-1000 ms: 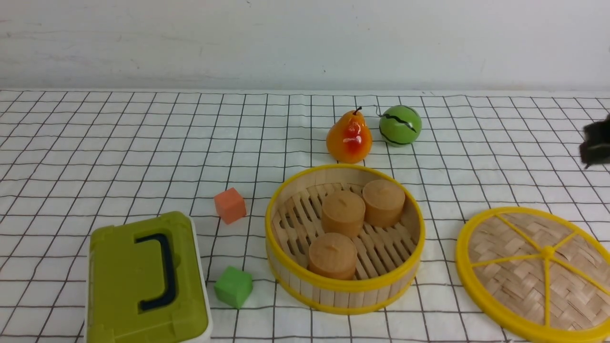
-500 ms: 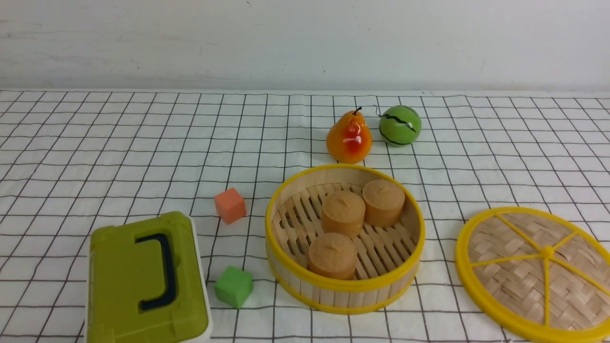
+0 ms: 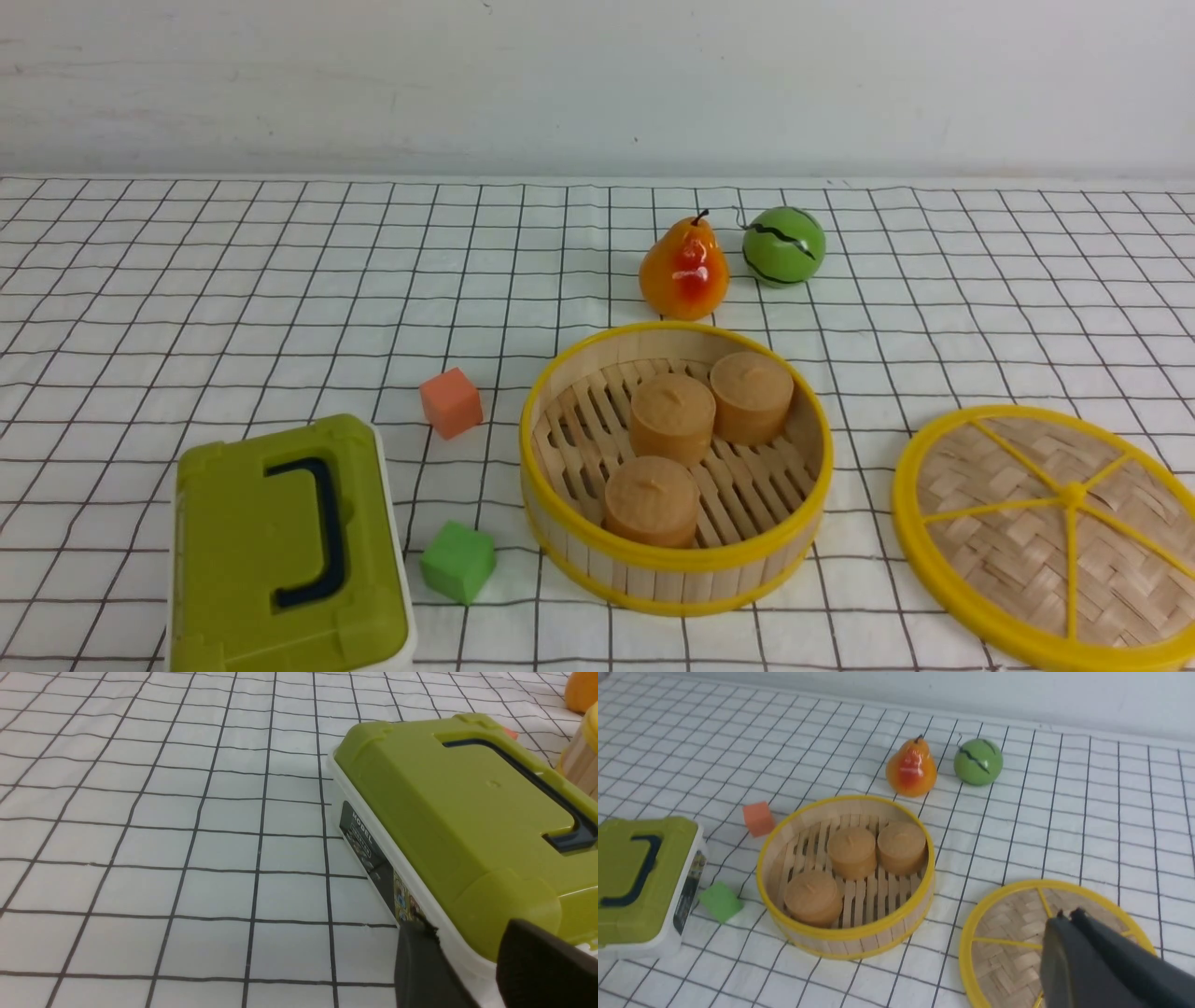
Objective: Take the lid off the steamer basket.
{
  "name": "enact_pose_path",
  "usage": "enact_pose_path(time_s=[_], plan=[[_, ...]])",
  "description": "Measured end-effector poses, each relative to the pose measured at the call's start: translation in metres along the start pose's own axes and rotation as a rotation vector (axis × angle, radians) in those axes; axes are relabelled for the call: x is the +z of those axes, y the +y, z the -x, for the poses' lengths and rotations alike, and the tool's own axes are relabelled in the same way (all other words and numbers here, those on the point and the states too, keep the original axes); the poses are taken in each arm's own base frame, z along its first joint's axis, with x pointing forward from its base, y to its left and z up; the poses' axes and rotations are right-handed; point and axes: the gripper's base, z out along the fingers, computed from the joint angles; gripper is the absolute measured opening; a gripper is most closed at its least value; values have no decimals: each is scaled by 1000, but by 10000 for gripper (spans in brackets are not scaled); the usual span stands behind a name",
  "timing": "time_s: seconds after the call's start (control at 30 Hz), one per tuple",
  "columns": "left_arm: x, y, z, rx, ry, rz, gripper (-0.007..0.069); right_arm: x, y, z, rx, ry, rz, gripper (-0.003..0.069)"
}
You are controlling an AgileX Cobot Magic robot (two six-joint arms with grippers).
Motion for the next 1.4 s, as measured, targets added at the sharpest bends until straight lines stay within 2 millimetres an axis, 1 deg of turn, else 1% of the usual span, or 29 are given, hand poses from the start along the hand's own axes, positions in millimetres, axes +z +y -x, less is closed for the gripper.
enact_pose_path(time_s=[0.17,0.43,0.5,0.57,0.67,0.73,0.83,0.87,0.93,0.97,1.0,1.07,1.1,1.2,1.23,1.27,1.4], plan=[[0,0,0,0,0,0,239,0,2,-1,8,8,18,-18],[0,0,0,0,0,0,239,0,-2,1,-13,-9,-27,-18],[0,0,0,0,0,0,239,3,-5,0,-10,-21,-37,-18],[0,0,0,0,0,0,239,12,-9,-4,2,-43,-51,-18],[0,0,0,0,0,0,239,24,-15,-14,19,-104,-84,-18],[0,0,0,0,0,0,239,33,-21,-28,35,-157,-114,-18],[0,0,0,0,0,0,239,45,-29,-56,50,-212,-161,-18],[0,0,0,0,0,0,239,45,-29,-58,49,-221,-164,-18],[0,0,0,0,0,0,239,52,-36,-89,47,-274,-224,-18],[0,0,0,0,0,0,239,54,-38,-98,46,-286,-240,-18],[0,0,0,0,0,0,239,54,-38,-99,41,-296,-248,-18],[0,0,0,0,0,0,239,58,-43,-130,49,-324,-287,-18],[0,0,0,0,0,0,239,60,-44,-141,55,-332,-298,-18],[0,0,0,0,0,0,239,64,-46,-162,65,-341,-315,-18],[0,0,0,0,0,0,239,67,-47,-178,71,-338,-325,-18],[0,0,0,0,0,0,239,70,-48,-189,70,-336,-332,-18],[0,0,0,0,0,0,239,78,-51,-220,93,-318,-337,-18]])
